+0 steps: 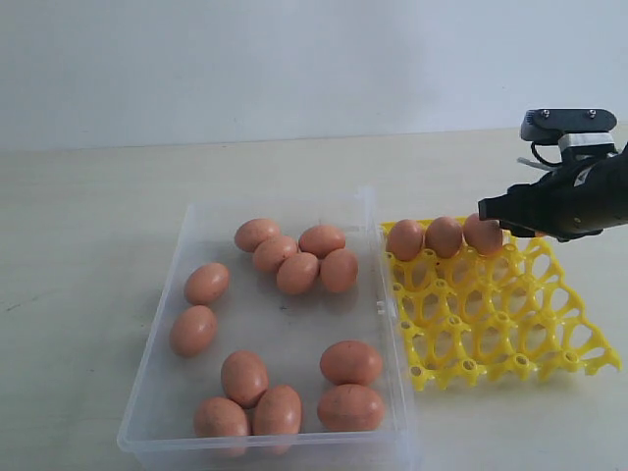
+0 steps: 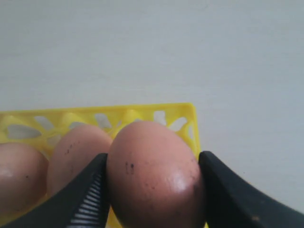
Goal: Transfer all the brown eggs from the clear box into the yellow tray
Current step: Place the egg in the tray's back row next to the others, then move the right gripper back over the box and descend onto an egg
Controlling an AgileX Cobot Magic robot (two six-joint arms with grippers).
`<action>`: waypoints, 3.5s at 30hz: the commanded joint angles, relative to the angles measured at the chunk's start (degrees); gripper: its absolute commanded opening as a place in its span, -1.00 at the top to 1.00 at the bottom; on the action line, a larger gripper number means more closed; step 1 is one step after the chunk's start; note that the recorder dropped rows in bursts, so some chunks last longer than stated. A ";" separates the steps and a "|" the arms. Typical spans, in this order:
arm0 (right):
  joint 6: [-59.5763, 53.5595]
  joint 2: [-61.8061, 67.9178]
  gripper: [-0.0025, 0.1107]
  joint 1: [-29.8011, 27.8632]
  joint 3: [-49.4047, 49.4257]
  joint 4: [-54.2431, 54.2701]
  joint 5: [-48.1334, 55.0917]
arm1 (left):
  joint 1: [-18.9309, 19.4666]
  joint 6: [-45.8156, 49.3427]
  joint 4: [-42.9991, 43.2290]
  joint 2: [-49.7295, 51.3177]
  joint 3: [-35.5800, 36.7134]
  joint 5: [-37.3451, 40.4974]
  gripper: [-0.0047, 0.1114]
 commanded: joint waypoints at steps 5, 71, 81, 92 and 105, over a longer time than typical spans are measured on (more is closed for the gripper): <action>-0.42 0.15 0.35 -0.27 -0.40 -0.33 -0.57 | -0.29 -0.23 -0.03 0.04 -0.23 -0.51 0.92; -2.82 21.84 0.02 26.17 -44.75 13.15 38.52 | -0.29 -0.23 -0.03 0.04 -0.23 -0.51 0.92; -2.82 25.16 0.02 26.17 -45.46 15.81 36.43 | -0.29 -0.23 -0.03 0.04 -0.23 -0.51 0.92; -3.47 27.53 0.02 26.17 -45.46 22.27 34.71 | -0.29 -0.23 -0.03 0.04 -0.23 -0.51 0.92; -5.42 31.05 0.02 26.17 -45.46 28.12 34.87 | -0.29 -0.23 -0.03 0.04 -0.23 -0.51 0.92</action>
